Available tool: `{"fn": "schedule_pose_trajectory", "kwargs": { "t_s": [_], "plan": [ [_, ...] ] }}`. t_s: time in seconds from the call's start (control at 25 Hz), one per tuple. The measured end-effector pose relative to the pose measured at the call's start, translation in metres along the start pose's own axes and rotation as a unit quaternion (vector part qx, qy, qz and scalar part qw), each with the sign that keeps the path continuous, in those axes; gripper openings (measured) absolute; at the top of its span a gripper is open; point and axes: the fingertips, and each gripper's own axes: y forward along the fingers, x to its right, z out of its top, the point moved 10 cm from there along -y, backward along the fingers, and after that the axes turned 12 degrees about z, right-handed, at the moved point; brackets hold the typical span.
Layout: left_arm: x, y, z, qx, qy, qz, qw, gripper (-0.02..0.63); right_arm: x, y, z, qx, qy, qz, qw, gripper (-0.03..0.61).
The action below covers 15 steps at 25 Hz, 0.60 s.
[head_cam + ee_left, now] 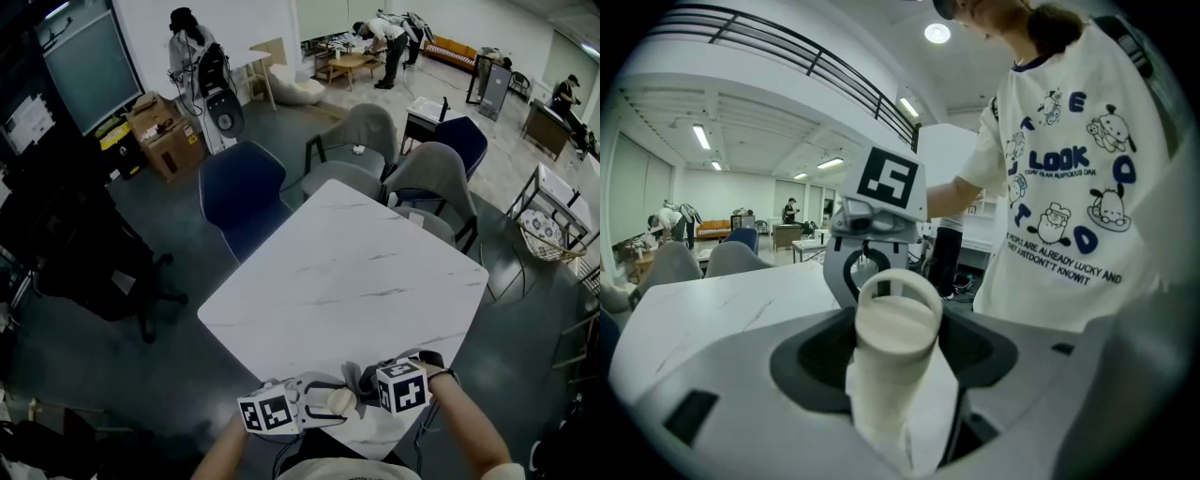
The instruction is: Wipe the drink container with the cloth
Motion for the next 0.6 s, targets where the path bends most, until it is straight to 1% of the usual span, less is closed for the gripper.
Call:
{"fn": "schedule_pose_trajectory", "kwargs": {
  "t_s": [0.24,0.6],
  "plan": [
    [0.0,0.001,0.001,-0.001,-0.001,0.002,1.0,0.281,0.01,0.02,-0.008,-0.011,0.008,0.01,1.0,0.046],
    [0.001,0.0,0.0,0.003,-0.004,0.012,0.9999,0.281,0.02,0.054,-0.024,-0.004,0.043,-0.006,0.999,0.046]
  ]
}}
